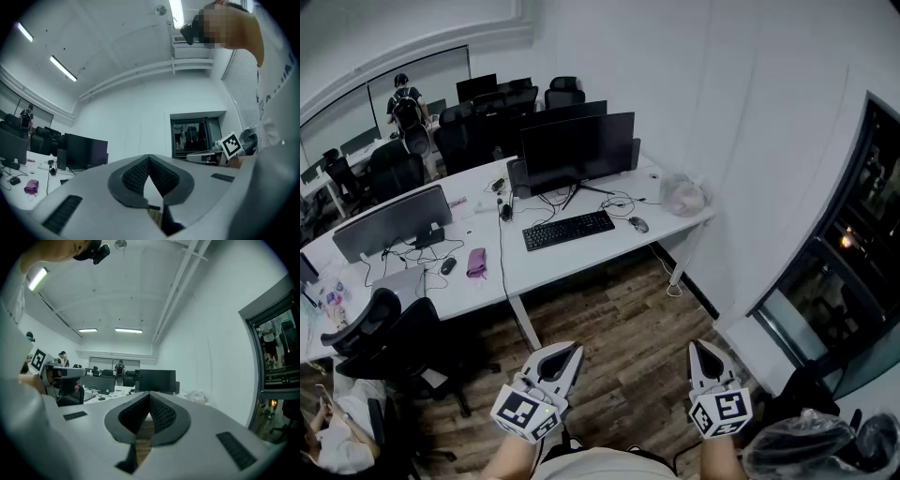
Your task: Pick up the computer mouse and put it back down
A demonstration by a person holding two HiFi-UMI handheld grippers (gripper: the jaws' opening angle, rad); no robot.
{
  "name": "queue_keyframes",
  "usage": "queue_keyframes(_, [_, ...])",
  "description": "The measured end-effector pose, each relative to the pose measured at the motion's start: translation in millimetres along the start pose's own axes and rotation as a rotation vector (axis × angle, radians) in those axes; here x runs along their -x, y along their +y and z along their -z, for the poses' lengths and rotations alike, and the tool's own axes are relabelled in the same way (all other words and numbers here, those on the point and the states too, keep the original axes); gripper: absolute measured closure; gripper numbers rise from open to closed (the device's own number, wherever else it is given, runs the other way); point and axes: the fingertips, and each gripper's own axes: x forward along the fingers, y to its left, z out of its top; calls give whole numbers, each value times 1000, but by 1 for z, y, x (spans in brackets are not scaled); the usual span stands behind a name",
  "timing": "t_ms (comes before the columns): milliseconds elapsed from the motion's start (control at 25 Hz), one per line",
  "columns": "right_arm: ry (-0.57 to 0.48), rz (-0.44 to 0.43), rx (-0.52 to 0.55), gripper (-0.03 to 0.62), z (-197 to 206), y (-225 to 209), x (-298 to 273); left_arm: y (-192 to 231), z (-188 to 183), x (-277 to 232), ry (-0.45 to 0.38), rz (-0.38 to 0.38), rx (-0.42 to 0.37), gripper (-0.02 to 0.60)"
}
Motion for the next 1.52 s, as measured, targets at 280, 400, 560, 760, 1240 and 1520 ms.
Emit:
queue_keyframes(280, [3,2,1,574,2,1,-1,0,1,0,3,1,-1,577])
queue_keyframes(400, [-3,2,-8,574,1,1,0,-1,2,0,4,1,1,577])
queue_keyframes(560, [-17,3,-20,574,0,0,1,-1,2,0,3,1,2,577])
queue_keyframes(760, [-11,-19,-17,574,0,8,-2,3,1,4,3,-4,5,577])
queue_keyframes(1240, [-6,-26,-4,574,3,53,-31,43,6,34,11,-11,8,577])
queue_keyframes(1520, [35,-30,21,574,11,77,-40,62,11,48,15,-13,29,577])
